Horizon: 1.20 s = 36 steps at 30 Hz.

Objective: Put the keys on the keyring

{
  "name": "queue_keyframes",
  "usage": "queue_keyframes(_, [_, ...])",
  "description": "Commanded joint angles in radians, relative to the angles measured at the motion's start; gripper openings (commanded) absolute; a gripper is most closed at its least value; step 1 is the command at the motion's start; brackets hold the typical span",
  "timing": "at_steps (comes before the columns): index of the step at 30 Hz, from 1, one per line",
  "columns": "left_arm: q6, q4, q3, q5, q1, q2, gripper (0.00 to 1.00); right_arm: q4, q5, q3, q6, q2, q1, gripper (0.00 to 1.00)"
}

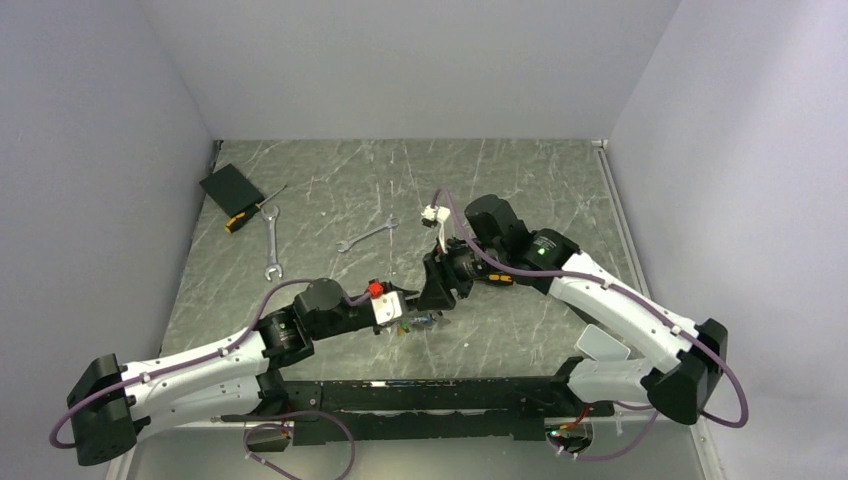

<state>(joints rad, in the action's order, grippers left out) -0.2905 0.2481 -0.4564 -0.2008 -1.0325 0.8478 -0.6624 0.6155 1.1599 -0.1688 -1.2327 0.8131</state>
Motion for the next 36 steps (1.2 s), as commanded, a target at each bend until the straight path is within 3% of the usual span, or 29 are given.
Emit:
queue_keyframes(1, [0.063, 0.171, -0.002, 0.017, 0.003, -0.015, 0.0, 0.125, -0.116, -0.032, -0.02, 0.087, 0.0, 0.57])
queue_keyframes(10, [0.088, 0.239, 0.018, 0.082, 0.003, -0.014, 0.0, 0.28, -0.349, -0.186, -0.129, 0.308, -0.003, 0.59])
queue_keyframes(16, [0.108, 0.291, 0.023, 0.112, 0.003, -0.001, 0.0, 0.517, -0.204, -0.347, -0.296, 0.398, -0.004, 0.6])
queue_keyframes(19, [0.118, 0.308, 0.024, 0.12, 0.003, -0.003, 0.0, 0.638, -0.231, -0.428, -0.4, 0.433, -0.002, 0.59])
queue_keyframes(28, [0.146, 0.339, 0.032, 0.165, 0.003, 0.018, 0.0, 0.76, -0.385, -0.514, -0.538, 0.475, -0.004, 0.51])
queue_keyframes(36, [0.156, 0.384, 0.035, 0.186, 0.003, 0.043, 0.0, 0.814, -0.345, -0.513, -0.562, 0.416, -0.003, 0.38])
